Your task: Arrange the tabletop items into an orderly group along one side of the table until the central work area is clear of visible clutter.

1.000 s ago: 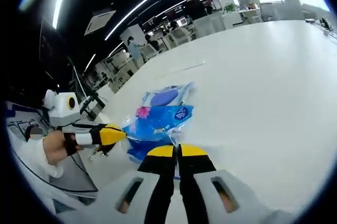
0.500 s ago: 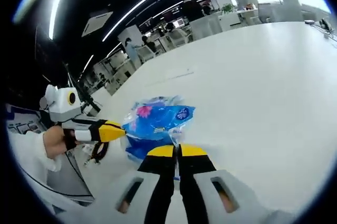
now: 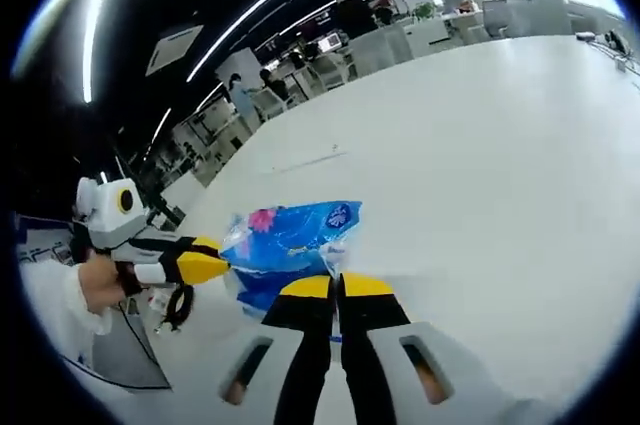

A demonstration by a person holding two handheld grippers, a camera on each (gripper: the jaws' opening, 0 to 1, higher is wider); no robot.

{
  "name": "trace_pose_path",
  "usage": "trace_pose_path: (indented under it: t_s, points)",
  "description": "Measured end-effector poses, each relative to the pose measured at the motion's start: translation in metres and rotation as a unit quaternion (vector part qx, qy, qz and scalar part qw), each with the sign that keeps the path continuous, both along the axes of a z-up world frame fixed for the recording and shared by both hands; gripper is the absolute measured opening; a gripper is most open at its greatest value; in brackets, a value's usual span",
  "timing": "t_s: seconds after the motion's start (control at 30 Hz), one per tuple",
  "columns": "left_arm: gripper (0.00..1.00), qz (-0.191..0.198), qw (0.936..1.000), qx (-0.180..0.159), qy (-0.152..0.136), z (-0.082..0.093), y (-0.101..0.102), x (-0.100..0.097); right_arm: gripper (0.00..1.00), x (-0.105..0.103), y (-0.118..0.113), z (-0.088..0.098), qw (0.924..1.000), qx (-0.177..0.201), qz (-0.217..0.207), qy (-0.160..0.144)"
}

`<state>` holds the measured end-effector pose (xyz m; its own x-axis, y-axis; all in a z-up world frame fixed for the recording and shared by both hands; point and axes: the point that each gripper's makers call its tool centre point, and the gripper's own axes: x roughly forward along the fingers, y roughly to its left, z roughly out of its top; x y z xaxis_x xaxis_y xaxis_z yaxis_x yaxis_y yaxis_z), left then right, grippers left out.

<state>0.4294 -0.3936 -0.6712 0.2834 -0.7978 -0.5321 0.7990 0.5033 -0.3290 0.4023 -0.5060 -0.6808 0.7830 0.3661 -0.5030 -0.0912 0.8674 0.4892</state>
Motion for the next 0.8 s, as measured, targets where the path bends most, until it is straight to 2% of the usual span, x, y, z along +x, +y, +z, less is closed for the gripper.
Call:
trace_pose_path:
  t_s: [0.1, 0.17, 0.37, 0.57, 0.7, 0.8]
  points:
    - [0.08, -0.003, 1.0, 0.002, 0.002, -0.001, -0.004, 0.007, 0.0, 0.006, -0.003, -0.001, 1.0, -0.001, 0.0, 0.0]
    - [0.08, -0.015, 0.9996, 0.024, -0.011, -0.004, -0.006, 0.009, 0.0, 0.01, -0.006, -0.002, 1.0, 0.004, -0.005, 0.004]
    - [0.07, -0.024, 0.9984, 0.045, -0.025, -0.004, -0.019, 0.017, 0.0, 0.023, -0.016, -0.005, 0.9999, -0.001, -0.009, 0.009]
    - [0.08, -0.027, 0.9967, 0.069, -0.034, -0.009, -0.03, 0.035, 0.0, 0.04, -0.028, -0.009, 0.9998, -0.009, -0.007, 0.017]
    - [0.08, -0.031, 0.9944, 0.094, -0.036, -0.016, -0.033, 0.044, 0.0, 0.049, -0.029, -0.01, 0.9998, -0.011, -0.004, 0.019]
    - [0.08, -0.029, 0.9925, 0.116, -0.027, -0.024, -0.034, 0.05, 0.0, 0.051, -0.03, -0.018, 0.9995, -0.013, -0.002, 0.028]
